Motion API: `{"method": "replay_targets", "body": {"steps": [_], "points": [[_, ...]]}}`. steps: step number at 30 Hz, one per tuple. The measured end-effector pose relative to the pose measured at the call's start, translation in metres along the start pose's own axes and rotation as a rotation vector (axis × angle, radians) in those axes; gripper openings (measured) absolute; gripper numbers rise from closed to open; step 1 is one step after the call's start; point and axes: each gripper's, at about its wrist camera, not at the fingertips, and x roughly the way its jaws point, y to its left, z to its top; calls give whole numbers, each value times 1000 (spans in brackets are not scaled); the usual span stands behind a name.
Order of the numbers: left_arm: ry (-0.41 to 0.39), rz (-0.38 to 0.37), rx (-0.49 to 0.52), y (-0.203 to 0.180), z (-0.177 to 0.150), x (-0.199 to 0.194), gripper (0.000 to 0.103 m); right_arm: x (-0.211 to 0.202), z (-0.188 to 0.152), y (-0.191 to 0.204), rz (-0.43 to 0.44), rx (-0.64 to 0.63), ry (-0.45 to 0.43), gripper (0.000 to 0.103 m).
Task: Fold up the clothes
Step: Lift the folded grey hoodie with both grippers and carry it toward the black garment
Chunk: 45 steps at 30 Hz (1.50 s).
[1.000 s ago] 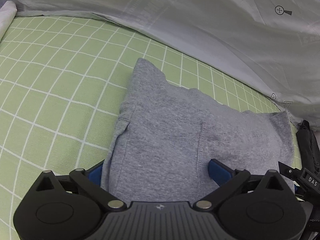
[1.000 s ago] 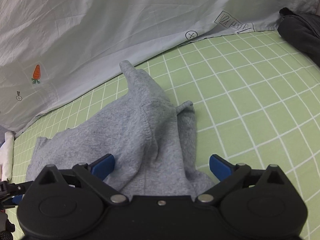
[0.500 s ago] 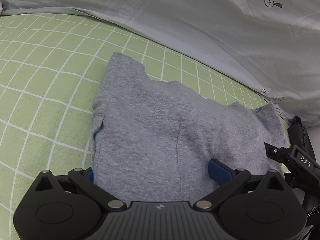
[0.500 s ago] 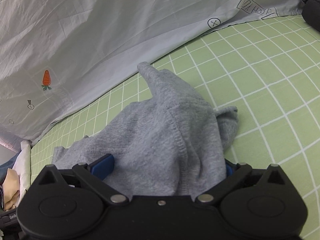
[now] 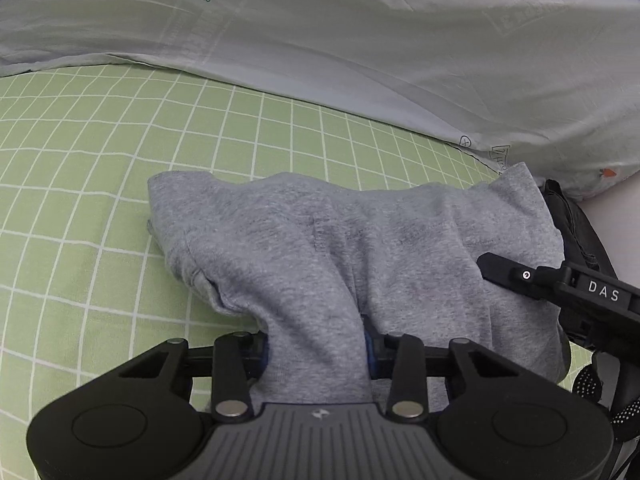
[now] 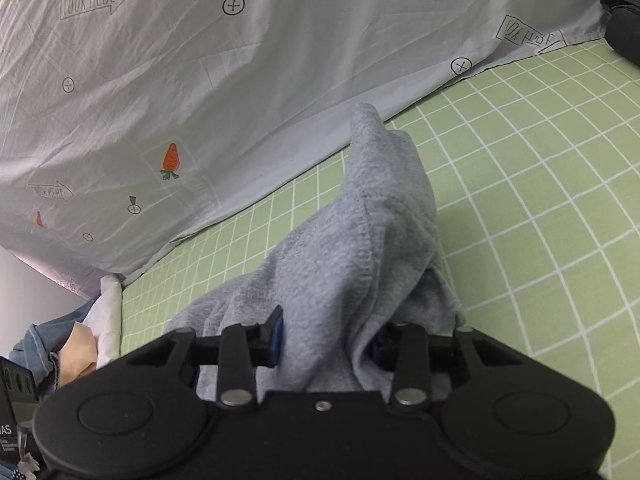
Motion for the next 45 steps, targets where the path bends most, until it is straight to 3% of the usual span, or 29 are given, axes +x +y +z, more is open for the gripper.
{"method": "replay_targets", "body": {"steps": [7,10,16,23,29,36,42,44,45], "points": [[31,-111,23,-26,-39,-26,40,-69,-49,-15,-67,96,-39,36],[46,-164,80,-45,-44,-27,40,-98,-65,-25,-118,145,-67,35],[58,-251,213,-119,-63,-15,40,-165,-70,-72,-192,217,-171,34],[-8,-250,237,-249,-97,15,40,-228,-32,-163,-152,179,-245,33],[-57,-246,203,-367,-93,58,40,-267,37,-252,-96,88,-249,33],[-128,-285,266,-491,-37,128,40,-289,149,-335,-92,-45,-315,32],[-178,-288,272,-525,32,206,42,-259,252,-386,-103,-123,-393,32],[-193,-221,278,-522,49,233,50,-238,279,-400,-154,-144,-419,35],[-205,-143,293,-518,56,248,56,-223,287,-405,-219,-166,-427,48]]}}
